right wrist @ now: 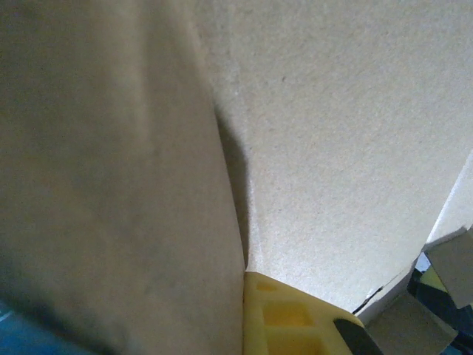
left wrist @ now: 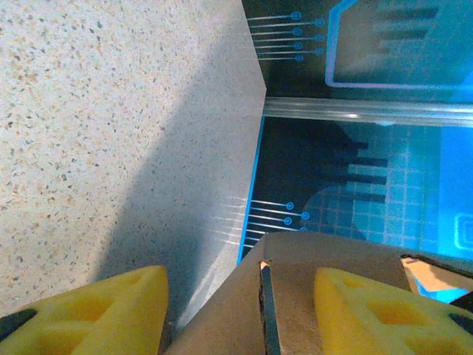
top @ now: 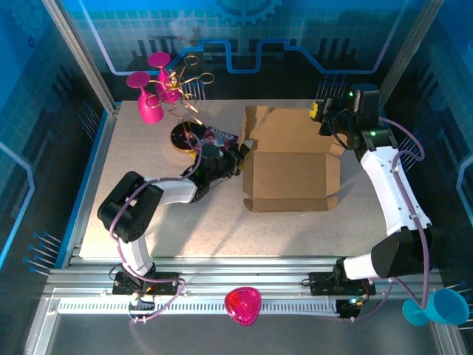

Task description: Fold the paper box

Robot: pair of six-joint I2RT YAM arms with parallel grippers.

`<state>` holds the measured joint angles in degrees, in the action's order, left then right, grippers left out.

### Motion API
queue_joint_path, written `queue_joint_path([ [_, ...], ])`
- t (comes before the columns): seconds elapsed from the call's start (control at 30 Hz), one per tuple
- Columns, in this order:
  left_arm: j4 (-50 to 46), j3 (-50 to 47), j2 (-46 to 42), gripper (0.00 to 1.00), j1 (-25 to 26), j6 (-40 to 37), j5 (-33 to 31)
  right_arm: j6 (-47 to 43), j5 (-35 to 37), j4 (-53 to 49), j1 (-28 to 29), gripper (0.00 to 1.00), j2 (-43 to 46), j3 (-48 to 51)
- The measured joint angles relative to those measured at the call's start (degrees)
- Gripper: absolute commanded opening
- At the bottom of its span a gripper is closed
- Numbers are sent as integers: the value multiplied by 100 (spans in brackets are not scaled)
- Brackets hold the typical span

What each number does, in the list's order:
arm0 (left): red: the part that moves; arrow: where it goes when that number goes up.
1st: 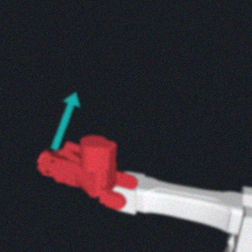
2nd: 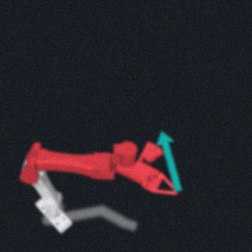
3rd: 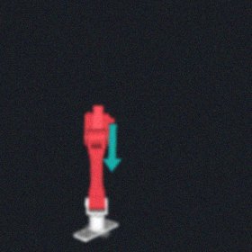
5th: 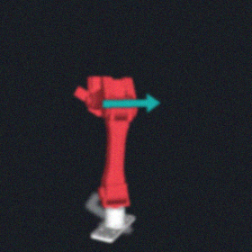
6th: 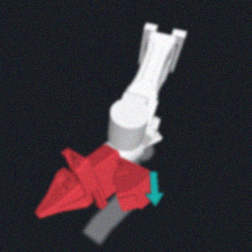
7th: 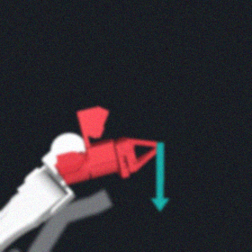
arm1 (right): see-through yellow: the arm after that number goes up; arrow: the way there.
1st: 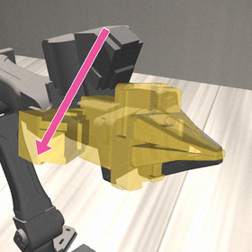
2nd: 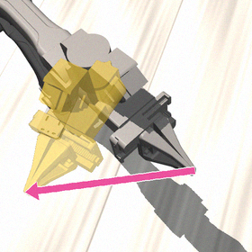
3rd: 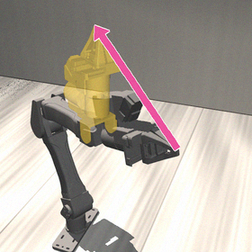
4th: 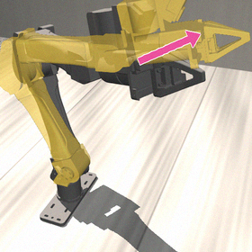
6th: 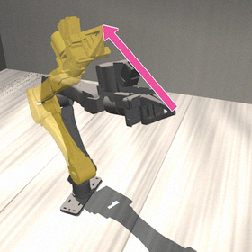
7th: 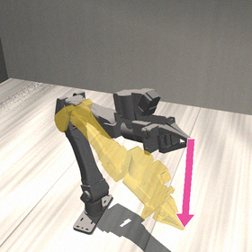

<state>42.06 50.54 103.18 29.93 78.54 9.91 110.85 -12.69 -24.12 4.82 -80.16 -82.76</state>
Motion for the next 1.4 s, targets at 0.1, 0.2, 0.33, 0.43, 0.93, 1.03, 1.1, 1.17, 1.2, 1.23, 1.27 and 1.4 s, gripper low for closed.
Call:
queue_joint_path([
  [0.1, -131, 2, 0, 56, 74, -197, -9, 24, 20, 81, 0, 0, -22, 79],
  [0.2, -214, -52, -4, 58, 168, -374, -74, 42, 28, 173, 0, 0, -92, 127],
  [0.33, -466, -57, -2, 58, 216, -590, -79, 59, 70, 284, 17, 0, -184, 238],
  [0.43, -636, -55, 20, 57, 219, -697, -79, 87, 140, 393, 68, 0, -197, 402],
  [0.93, -2247, -734, -1161, 61, 293, -1051, -133, -647, 284, 1784, 170, 0, -730, 1161],
  [1.03, -2693, -970, -1648, 61, 293, -1119, -149, -802, 328, 2402, 234, 0, -872, 1657],
  [1.1, -2997, -1060, -2011, 61, 293, -1134, -208, -951, 323, 2599, 258, 0, -979, 1821],
  [1.17, -3303, -1078, -2417, 60, 293, -1172, -284, -1058, 295, 2874, 267, 0, -1134, 1849],
  [1.2, -3421, -1078, -2597, 60, 289, -1211, -308, -1099, 273, 3042, 269, 0, -1189, 1851],
  [1.23, -3530, -1078, -2776, 60, 271, -1257, -352, -1169, 232, 3300, 269, 0, -1255, 1851],
  [1.27, -3624, -1078, -2940, 60, 245, -1276, -372, -1215, 192, 3515, 269, 0, -1294, 1851],
  [1.4, -3888, -1073, -3265, 59, 4, -1342, -415, -1285, 17, 4389, 269, 0, -1491, 1860],
])
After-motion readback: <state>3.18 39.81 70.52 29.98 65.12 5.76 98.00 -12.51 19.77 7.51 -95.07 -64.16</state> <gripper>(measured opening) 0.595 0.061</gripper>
